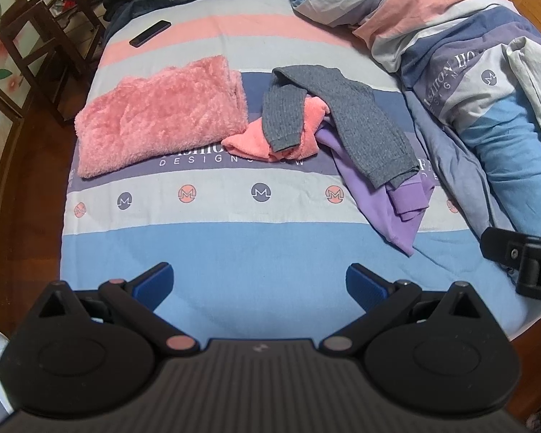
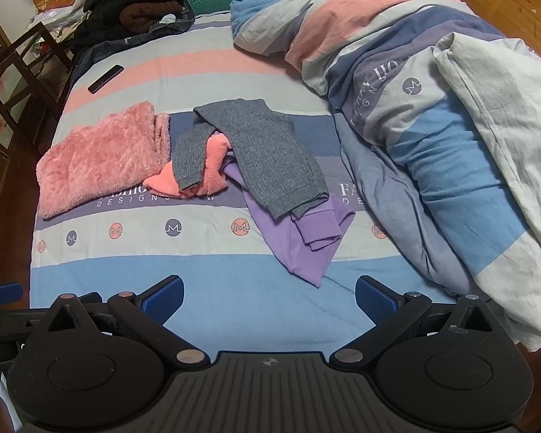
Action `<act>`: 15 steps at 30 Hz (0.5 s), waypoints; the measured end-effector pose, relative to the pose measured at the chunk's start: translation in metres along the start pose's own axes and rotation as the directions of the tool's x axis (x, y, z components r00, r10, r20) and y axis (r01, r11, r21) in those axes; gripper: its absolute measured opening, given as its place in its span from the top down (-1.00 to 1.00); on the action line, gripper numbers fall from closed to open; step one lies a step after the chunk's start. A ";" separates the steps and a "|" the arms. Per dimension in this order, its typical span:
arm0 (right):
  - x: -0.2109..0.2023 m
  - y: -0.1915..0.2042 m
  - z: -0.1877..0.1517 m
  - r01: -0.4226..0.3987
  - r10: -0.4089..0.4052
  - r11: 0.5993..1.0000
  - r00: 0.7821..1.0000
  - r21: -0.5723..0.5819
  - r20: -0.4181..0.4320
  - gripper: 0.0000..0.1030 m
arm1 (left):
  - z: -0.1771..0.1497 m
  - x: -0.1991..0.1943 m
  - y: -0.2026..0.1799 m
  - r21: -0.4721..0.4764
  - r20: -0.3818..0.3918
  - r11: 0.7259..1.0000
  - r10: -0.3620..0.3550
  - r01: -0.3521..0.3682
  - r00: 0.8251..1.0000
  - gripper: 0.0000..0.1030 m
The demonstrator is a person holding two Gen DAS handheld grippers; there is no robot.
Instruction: Fold clothes
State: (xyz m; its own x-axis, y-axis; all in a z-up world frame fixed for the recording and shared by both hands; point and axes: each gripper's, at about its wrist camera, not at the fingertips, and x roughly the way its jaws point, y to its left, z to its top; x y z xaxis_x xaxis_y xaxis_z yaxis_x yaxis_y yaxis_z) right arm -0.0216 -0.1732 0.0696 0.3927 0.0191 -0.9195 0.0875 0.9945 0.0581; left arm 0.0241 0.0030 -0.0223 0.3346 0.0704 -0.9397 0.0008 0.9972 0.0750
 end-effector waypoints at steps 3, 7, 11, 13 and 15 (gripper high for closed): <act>-0.002 -0.001 -0.002 0.000 0.000 1.000 1.000 0.003 0.003 -0.99 | -0.002 -0.002 -0.001 0.004 0.004 1.000 -0.002 0.002 1.000 -0.99; -0.004 -0.003 -0.005 -0.001 0.001 1.000 1.000 0.006 0.007 -0.99 | -0.006 -0.006 -0.001 0.006 0.007 1.000 -0.003 0.003 1.000 -0.99; -0.005 -0.004 -0.007 -0.003 0.003 1.000 1.000 0.010 0.009 -0.99 | -0.008 -0.008 -0.002 0.009 0.012 1.000 -0.002 0.001 1.000 -0.99; -0.006 -0.003 -0.008 -0.005 0.004 1.000 1.000 0.011 0.011 -0.99 | -0.008 -0.009 -0.003 0.011 0.012 1.000 -0.001 0.001 1.000 -0.99; -0.007 -0.003 -0.010 -0.005 0.005 1.000 1.000 0.011 0.013 -0.99 | -0.009 -0.009 -0.004 0.011 0.013 1.000 -0.002 0.002 1.000 -0.99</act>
State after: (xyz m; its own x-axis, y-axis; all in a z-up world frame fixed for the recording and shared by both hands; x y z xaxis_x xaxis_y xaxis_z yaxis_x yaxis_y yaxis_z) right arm -0.0337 -0.1750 0.0724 0.4049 0.0229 -0.9141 0.0955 0.9932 0.0672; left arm 0.0127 -0.0014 -0.0167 0.3467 0.0682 -0.9355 0.0120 0.9969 0.0771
